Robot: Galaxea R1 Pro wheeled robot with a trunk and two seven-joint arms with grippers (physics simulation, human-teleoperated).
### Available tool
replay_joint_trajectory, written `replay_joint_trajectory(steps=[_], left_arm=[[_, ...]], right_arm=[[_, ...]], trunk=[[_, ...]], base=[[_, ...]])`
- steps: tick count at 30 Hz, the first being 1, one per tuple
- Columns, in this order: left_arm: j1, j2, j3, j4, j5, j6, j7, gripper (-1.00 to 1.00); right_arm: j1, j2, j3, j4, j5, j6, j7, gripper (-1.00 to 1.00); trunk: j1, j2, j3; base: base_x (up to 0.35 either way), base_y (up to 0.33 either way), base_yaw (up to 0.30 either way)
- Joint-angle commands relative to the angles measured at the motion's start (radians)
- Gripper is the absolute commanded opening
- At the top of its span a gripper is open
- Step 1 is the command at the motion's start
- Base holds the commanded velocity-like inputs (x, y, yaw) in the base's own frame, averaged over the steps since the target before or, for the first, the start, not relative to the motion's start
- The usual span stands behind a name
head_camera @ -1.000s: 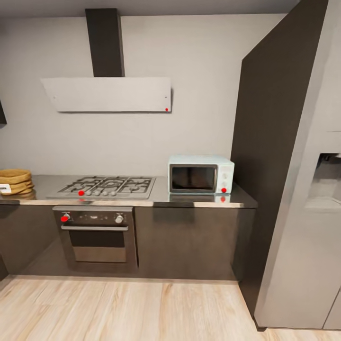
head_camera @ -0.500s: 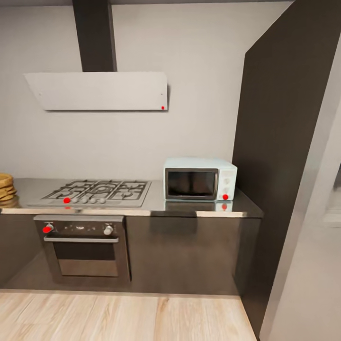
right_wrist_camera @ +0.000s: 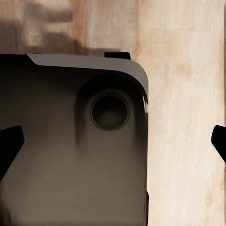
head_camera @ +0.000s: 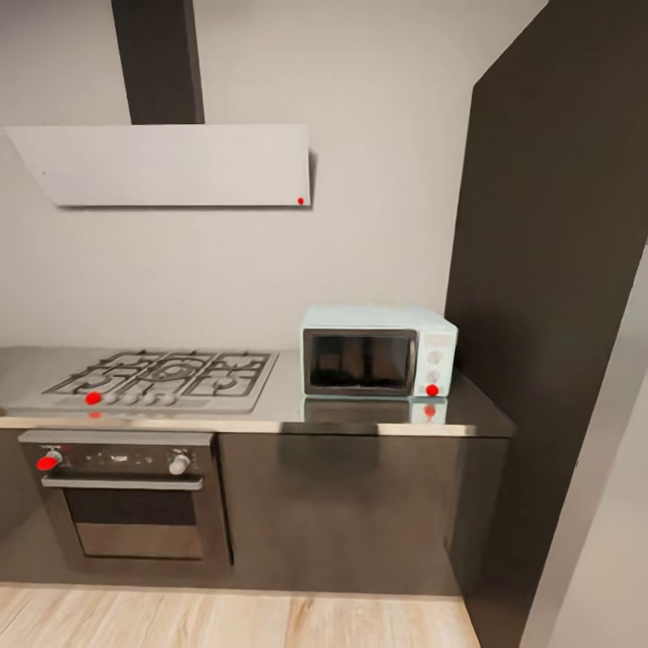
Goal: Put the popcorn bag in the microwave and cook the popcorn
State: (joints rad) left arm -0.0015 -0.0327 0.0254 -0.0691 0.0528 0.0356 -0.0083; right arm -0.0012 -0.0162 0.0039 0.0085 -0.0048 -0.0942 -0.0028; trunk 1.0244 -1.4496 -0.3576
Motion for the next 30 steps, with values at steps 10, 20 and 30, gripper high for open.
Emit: replay_joint_trajectory(steps=[10, 20, 30], left_arm=[[0.000, 0.000, 0.002, -0.001, 0.006, 0.000, -0.001, 1.00], [0.000, -0.001, 0.003, -0.003, 0.004, -0.005, -0.001, 1.00], [0.000, -0.001, 0.004, -0.003, 0.004, -0.005, -0.001, 1.00]], right_arm=[[0.000, 0.000, -0.001, 0.001, -0.001, -0.003, 0.000, 1.00], [0.000, -0.001, 0.002, 0.001, 0.000, -0.004, 0.000, 1.00], [0.000, -0.001, 0.001, 0.001, 0.000, -0.006, 0.000, 1.00]], trunk=[[0.001, 0.000, -0.001], [0.001, 0.000, -0.001], [0.001, 0.000, -0.001]], base=[[0.325, -0.012, 0.000], [0.133, 0.000, 0.000], [0.000, 0.000, 0.000]])
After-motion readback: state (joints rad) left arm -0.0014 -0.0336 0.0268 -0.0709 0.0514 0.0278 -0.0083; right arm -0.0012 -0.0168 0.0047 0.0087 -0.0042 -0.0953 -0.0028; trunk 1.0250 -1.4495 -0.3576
